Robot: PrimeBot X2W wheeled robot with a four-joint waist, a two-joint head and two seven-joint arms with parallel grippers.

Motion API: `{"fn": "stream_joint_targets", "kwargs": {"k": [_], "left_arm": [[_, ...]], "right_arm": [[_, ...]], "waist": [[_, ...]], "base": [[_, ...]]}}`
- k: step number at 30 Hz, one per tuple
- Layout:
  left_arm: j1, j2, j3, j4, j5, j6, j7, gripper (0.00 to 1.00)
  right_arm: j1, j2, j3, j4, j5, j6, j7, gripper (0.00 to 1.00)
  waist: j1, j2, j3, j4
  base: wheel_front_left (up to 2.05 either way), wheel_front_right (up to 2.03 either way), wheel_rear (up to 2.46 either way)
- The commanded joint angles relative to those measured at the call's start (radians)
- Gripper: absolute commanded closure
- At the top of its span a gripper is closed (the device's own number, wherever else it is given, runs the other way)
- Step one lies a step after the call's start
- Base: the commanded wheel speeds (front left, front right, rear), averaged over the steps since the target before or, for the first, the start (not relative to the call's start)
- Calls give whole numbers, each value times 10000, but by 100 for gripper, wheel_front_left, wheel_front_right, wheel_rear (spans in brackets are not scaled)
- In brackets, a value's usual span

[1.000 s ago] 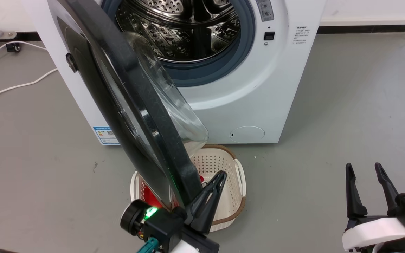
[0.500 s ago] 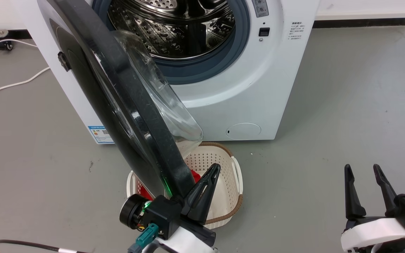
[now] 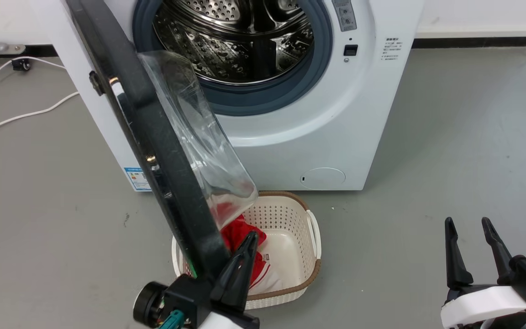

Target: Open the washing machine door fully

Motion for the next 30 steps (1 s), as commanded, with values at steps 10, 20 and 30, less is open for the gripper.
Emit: {"fn": "stream_joint_targets", "kwargs": {"k": [10, 20, 30], "left_arm": [[1138, 221, 518, -505, -182, 782, 81, 100], [1463, 373, 862, -905, -232, 1168, 46, 100], [1232, 525, 1309, -772, -402, 1314, -216, 100]], "right_arm": [[194, 28, -21, 26, -79, -7, -44, 0], [395, 27, -76, -64, -95, -7, 68, 0], [142, 24, -163, -310, -260, -7, 177, 0]], "waist": [[0, 0, -257, 683], [0, 0, -334, 1987], [0, 0, -51, 3384]], "base": [[0, 0, 0], [0, 0, 0], [0, 0, 0]]}}
